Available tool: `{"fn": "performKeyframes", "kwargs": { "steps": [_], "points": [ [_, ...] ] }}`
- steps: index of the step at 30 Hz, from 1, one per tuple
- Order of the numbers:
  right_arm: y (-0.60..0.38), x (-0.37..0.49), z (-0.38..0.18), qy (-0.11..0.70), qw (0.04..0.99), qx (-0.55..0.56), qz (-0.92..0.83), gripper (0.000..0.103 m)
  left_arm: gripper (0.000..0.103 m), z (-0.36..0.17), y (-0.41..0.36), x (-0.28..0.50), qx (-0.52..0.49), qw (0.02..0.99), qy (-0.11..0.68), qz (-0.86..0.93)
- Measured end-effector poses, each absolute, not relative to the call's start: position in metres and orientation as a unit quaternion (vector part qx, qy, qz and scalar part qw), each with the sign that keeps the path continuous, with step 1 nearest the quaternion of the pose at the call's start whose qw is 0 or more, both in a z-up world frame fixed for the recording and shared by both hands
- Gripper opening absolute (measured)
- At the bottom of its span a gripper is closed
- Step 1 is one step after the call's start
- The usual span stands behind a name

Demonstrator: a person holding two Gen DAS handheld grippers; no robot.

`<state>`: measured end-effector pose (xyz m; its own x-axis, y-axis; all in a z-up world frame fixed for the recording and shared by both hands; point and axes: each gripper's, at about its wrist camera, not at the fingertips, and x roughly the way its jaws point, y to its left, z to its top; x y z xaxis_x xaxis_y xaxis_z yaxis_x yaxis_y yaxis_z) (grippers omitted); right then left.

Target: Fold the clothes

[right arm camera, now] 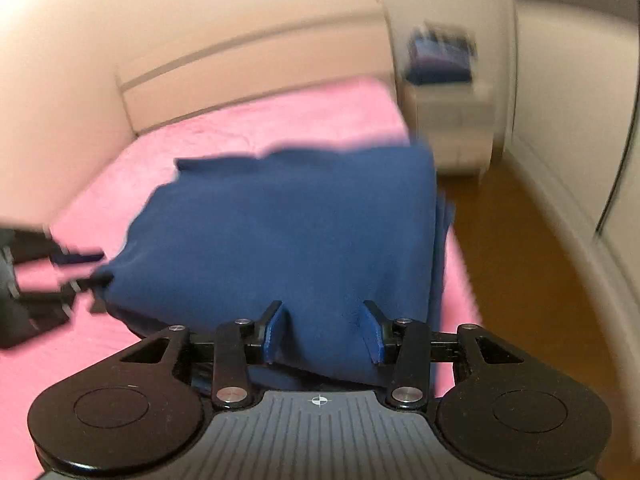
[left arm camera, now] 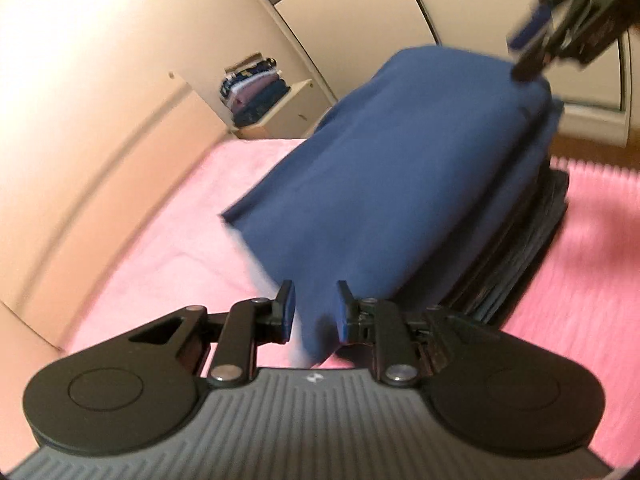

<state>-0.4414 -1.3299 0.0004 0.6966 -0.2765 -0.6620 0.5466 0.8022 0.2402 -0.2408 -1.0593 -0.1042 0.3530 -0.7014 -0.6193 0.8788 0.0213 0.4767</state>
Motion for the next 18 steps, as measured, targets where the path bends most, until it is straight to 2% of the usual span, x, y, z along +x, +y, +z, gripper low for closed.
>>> {"fn": "performKeyframes", "kwargs": {
  "steps": [4, 6, 10, 12, 14, 15, 17, 18],
  "points": [
    [-1.330, -0.457, 0.012, 0.285, 0.897, 0.248, -0.228, 0.047, 0.012, -0.124, -1.077, -0.238, 0.418, 0.702, 0.141, -0.558],
    [-1.317, -0.471, 0.022, 0.291, 0.898, 0.233, -0.233, 0.086, 0.011, -0.121, -1.075, -0.240, 0.416, 0.706, 0.145, -0.555],
    [-1.282, -0.505, 0.011, 0.316, 0.880, 0.260, -0.242, 0.087, 0.016, -0.105, -1.053, -0.241, 0.386, 0.723, 0.198, -0.538],
    [-1.258, -0.518, 0.001, 0.321, 0.864, 0.294, -0.251, 0.087, 0.022, -0.098, -1.036, -0.246, 0.363, 0.733, 0.231, -0.527],
    [-1.235, -0.536, 0.000, 0.323, 0.852, 0.322, -0.256, 0.087, 0.039, -0.092, -1.018, -0.254, 0.339, 0.742, 0.263, -0.516],
    [-1.224, -0.545, 0.000, 0.324, 0.846, 0.335, -0.259, 0.087, 0.042, -0.089, -1.008, -0.258, 0.326, 0.746, 0.277, -0.510],
    [-1.208, -0.559, 0.004, 0.317, 0.838, 0.358, -0.261, 0.087, 0.063, -0.081, -0.987, -0.273, 0.307, 0.753, 0.301, -0.498],
    [-1.202, -0.564, 0.007, 0.314, 0.836, 0.367, -0.260, 0.087, 0.068, -0.078, -0.977, -0.282, 0.299, 0.756, 0.313, -0.491]
  ]
}}
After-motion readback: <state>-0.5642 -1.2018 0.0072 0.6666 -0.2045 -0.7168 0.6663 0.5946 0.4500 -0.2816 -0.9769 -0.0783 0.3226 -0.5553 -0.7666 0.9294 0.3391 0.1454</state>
